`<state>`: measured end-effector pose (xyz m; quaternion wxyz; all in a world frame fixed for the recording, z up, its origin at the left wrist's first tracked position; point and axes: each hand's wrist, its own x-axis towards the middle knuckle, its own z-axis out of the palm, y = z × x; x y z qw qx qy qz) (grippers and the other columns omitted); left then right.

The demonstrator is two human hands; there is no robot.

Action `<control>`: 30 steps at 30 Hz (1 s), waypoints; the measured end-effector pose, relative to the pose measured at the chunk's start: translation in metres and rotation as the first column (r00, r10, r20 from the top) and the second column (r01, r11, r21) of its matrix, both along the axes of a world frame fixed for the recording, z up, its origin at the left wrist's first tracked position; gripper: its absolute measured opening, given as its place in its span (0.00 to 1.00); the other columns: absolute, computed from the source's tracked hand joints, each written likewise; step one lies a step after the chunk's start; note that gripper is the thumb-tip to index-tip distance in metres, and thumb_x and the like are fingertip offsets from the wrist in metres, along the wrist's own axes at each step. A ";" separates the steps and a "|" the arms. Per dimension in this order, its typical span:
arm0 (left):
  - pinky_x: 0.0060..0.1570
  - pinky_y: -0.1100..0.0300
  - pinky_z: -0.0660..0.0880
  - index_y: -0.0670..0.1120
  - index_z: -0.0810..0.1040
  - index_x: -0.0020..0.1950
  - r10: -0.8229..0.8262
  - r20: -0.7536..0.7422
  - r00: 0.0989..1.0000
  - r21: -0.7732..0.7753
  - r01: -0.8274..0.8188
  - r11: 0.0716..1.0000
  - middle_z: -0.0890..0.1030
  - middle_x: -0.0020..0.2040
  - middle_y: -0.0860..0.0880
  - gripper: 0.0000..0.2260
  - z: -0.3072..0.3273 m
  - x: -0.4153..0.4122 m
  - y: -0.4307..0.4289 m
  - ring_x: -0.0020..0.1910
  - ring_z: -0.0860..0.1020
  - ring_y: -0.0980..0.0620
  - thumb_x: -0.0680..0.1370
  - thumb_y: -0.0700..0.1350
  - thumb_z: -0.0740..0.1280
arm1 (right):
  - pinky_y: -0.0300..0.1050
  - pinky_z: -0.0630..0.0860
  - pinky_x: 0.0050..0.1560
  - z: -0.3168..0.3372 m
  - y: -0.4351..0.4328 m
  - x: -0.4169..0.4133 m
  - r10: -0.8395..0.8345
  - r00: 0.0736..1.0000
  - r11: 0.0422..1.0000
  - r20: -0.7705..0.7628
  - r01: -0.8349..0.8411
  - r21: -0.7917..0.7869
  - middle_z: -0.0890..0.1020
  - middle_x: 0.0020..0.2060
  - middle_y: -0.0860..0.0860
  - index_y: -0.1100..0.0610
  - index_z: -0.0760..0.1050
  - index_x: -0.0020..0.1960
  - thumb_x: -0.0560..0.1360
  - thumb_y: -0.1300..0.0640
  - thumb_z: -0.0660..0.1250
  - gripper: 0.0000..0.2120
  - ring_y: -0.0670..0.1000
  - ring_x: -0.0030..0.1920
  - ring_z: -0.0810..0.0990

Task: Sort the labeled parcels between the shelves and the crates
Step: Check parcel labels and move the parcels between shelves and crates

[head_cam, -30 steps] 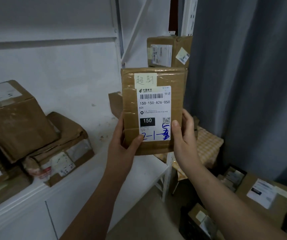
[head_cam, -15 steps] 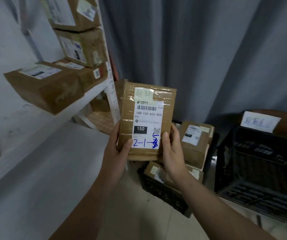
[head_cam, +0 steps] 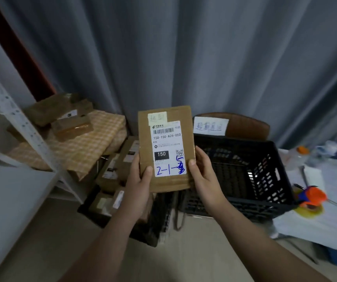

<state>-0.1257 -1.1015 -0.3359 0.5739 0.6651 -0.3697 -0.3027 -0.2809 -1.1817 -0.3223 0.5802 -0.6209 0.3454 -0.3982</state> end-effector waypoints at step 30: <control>0.63 0.55 0.65 0.47 0.67 0.71 -0.495 0.457 0.739 0.636 0.117 0.763 0.70 0.68 0.46 0.19 -0.163 -0.020 -0.277 0.66 0.66 0.47 0.80 0.46 0.61 | 0.42 0.70 0.56 -0.207 -0.259 -0.061 -0.115 0.715 0.884 -0.690 0.390 0.258 0.77 0.62 0.53 0.58 0.64 0.73 0.76 0.49 0.68 0.30 0.54 0.63 0.74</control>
